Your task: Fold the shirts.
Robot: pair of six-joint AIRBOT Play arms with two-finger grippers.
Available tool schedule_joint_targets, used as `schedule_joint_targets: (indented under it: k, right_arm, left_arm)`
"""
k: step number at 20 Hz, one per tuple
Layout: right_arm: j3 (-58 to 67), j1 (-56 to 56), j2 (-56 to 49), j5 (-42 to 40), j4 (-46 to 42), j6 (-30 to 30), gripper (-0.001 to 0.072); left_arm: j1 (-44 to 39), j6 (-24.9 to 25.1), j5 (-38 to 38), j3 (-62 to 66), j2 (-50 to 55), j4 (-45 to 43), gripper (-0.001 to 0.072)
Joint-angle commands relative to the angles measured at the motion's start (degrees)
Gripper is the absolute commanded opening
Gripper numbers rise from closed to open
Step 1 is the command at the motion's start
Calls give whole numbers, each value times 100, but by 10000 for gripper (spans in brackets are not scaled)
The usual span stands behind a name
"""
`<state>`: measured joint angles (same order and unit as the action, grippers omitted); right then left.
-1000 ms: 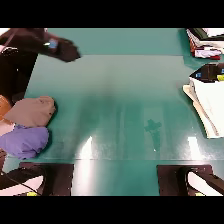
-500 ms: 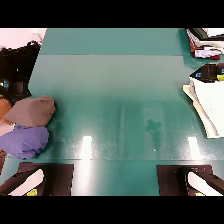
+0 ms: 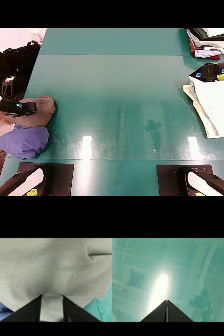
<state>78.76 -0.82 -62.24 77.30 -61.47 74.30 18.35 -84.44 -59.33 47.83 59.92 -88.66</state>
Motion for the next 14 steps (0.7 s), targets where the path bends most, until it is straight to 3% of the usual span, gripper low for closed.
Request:
schedule_joint_targets:
  k: [1, 5, 7, 11, 14]
  right_arm:
    - [7, 0, 4, -15, 20, 4, 14]
    - [7, 0, 4, -15, 37, 4, 14]
    - [7, 0, 4, -15, 35, 4, 13]
    - [7, 0, 4, 2, 39, 4, 14]
    - [153, 0, 4, -22, 46, 7, 14]
  left_arm:
    - [15, -127, 291, -170, 28, -101, 300]
    - [15, -109, 332, -190, 68, -101, 297]
    - [15, -107, 339, -188, 68, -101, 36]
    - [15, -254, 109, 131, 4, -59, 27]
    - [-199, -256, -243, 1226, -444, 57, 26]
